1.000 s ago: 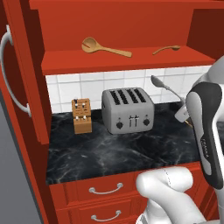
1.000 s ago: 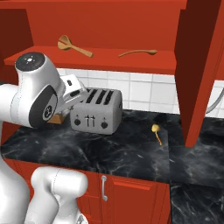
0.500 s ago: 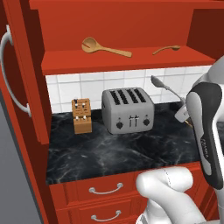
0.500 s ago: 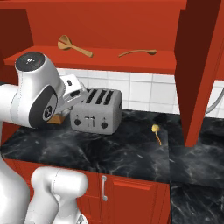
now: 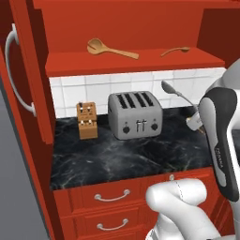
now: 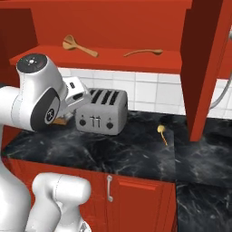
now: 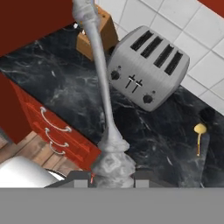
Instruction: Organize the utensils by type. Pick up the wooden spoons from the counter and place them in the open cabinet. Then pick up the metallic utensils from the counter and place them in the open drawer.
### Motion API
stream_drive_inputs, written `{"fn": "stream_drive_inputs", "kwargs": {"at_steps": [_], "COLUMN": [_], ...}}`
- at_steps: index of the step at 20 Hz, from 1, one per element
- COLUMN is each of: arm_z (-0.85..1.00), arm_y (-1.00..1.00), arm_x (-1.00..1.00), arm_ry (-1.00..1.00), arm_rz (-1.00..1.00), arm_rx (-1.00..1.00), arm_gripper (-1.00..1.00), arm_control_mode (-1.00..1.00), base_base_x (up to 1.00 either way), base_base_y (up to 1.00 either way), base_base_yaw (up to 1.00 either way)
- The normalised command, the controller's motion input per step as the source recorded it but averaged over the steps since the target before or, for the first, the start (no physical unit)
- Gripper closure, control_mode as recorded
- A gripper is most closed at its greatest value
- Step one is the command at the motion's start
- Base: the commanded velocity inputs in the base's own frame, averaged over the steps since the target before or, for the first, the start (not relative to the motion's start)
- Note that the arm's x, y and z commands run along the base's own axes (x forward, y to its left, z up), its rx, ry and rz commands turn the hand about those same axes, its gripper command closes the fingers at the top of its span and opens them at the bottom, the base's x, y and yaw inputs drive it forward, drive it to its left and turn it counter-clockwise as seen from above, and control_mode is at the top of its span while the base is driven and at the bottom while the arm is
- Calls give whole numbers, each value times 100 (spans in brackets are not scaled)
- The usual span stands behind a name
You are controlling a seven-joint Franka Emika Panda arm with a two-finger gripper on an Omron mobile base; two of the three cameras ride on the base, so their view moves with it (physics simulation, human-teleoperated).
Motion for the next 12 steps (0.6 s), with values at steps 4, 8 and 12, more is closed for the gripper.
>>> {"fn": "stream_drive_inputs", "kwargs": {"at_steps": [4, 8, 12], "arm_z": [0, 0, 0], "arm_y": [0, 0, 0], "arm_x": [0, 0, 0], "arm_ry": [0, 0, 0], "arm_rz": [0, 0, 0], "arm_rx": [0, 0, 0], "arm_gripper": [100, 100, 100], "arm_control_mode": [100, 100, 100], "base_base_x": [-64, -46, -44], "base_base_y": [10, 25, 31], "base_base_yaw": [-9, -15, -14]}}
